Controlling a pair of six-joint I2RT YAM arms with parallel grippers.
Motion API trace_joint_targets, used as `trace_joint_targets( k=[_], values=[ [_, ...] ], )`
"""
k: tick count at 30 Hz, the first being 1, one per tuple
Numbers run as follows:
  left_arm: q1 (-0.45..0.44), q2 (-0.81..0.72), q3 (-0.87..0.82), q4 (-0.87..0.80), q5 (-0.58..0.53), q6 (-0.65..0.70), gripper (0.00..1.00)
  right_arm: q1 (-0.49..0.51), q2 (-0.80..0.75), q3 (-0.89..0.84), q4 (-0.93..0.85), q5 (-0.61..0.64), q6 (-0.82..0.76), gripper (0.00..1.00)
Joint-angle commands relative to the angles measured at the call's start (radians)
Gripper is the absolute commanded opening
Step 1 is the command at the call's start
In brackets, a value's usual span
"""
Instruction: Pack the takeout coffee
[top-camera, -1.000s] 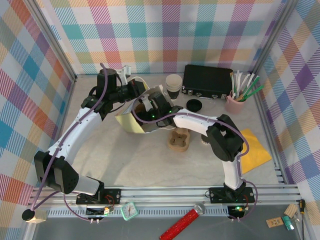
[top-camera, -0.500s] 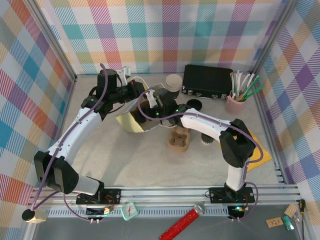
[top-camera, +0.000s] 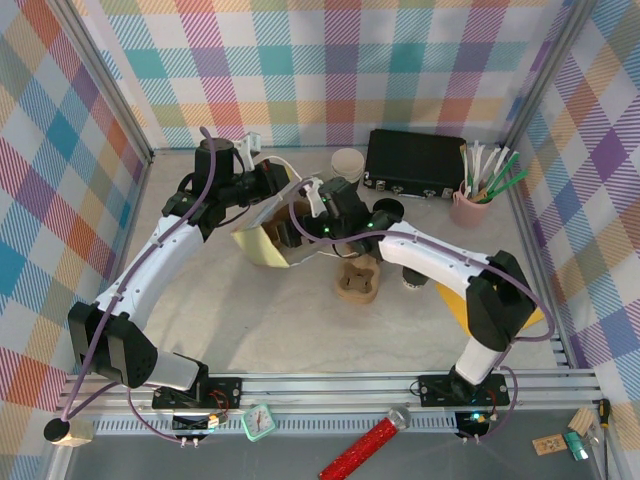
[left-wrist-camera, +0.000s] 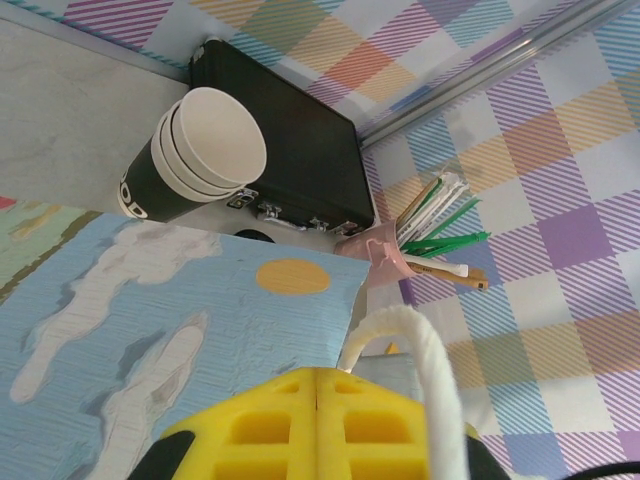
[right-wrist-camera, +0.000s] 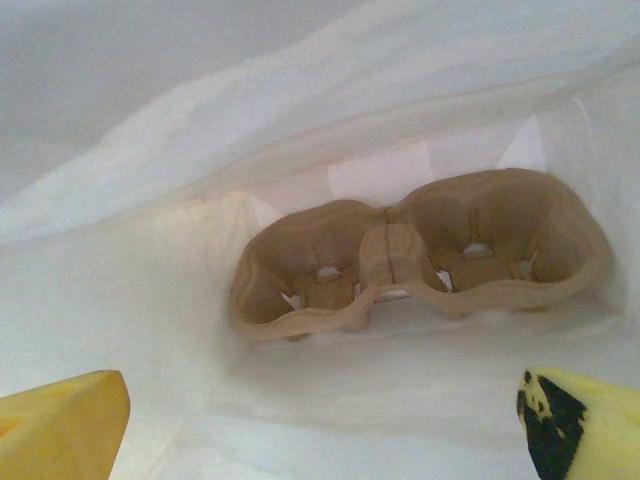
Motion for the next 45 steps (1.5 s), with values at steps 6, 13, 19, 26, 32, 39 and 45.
trace_joint_targets(
  k=[6,13,19,26,32,39,45],
  values=[
    [0.013,0.002,0.022,-0.007,-0.008,0.010,0.00,-0.005,-0.130,0.018,-0.135,0.060,0.052,0.99],
    [0.013,0.007,0.018,0.014,0.008,0.000,0.00,-0.006,-0.122,0.052,-0.150,0.010,0.109,0.99],
    [0.011,0.015,0.007,0.048,0.034,-0.029,0.00,-0.006,-0.039,0.155,-0.183,-0.024,0.116,0.99],
    [0.010,0.006,0.001,0.048,0.036,-0.030,0.00,-0.005,0.030,0.271,-0.305,-0.035,0.104,0.99],
    [0.008,0.000,-0.010,0.050,0.029,-0.031,0.00,-0.005,0.045,0.340,-0.389,-0.033,0.119,0.99],
    [0.008,-0.003,-0.009,0.042,0.018,-0.023,0.00,-0.004,0.000,0.356,-0.417,0.034,0.158,0.99],
    [0.008,0.000,-0.010,0.041,0.018,-0.025,0.00,-0.006,-0.054,0.302,-0.339,0.062,0.193,0.99]
  ],
)
